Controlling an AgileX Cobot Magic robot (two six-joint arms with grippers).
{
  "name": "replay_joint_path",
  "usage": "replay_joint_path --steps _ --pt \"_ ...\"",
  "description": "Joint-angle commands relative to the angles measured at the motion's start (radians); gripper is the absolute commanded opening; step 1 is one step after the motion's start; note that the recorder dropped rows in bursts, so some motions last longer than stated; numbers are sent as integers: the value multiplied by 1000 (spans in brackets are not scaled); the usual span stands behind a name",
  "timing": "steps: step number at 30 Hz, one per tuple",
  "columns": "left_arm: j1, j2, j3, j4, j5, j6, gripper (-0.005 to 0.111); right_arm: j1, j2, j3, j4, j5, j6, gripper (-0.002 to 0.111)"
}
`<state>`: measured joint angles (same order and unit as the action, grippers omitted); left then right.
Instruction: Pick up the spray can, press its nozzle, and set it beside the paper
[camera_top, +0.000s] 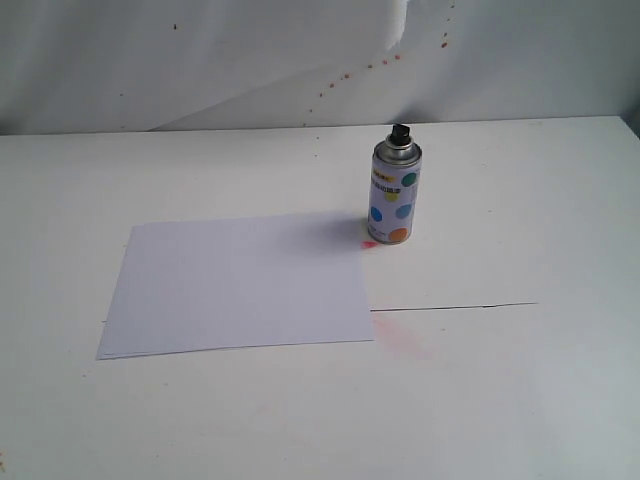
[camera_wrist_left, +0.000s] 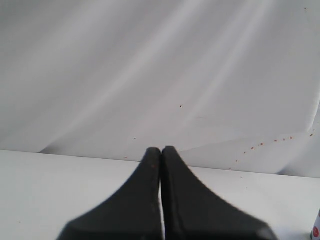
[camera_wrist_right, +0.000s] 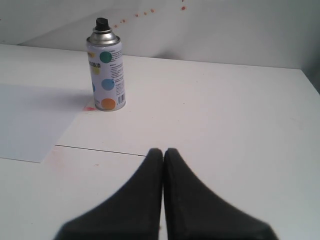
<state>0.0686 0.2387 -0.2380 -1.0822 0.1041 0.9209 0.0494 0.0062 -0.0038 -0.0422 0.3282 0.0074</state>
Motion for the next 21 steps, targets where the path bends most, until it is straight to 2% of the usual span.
replay_joint_path --steps 1,8,12,21 --pt "2 -5 3 1 0 0 0 0 -6 4 1 -5 0 0" --pt "2 -5 3 15 -3 7 0 0 -6 4 1 -5 0 0" --pt "2 -27 3 186 71 -32 0 0 -6 4 1 -5 0 0" --pt "2 -120 8 806 261 -627 0 0 -6 4 1 -5 0 0"
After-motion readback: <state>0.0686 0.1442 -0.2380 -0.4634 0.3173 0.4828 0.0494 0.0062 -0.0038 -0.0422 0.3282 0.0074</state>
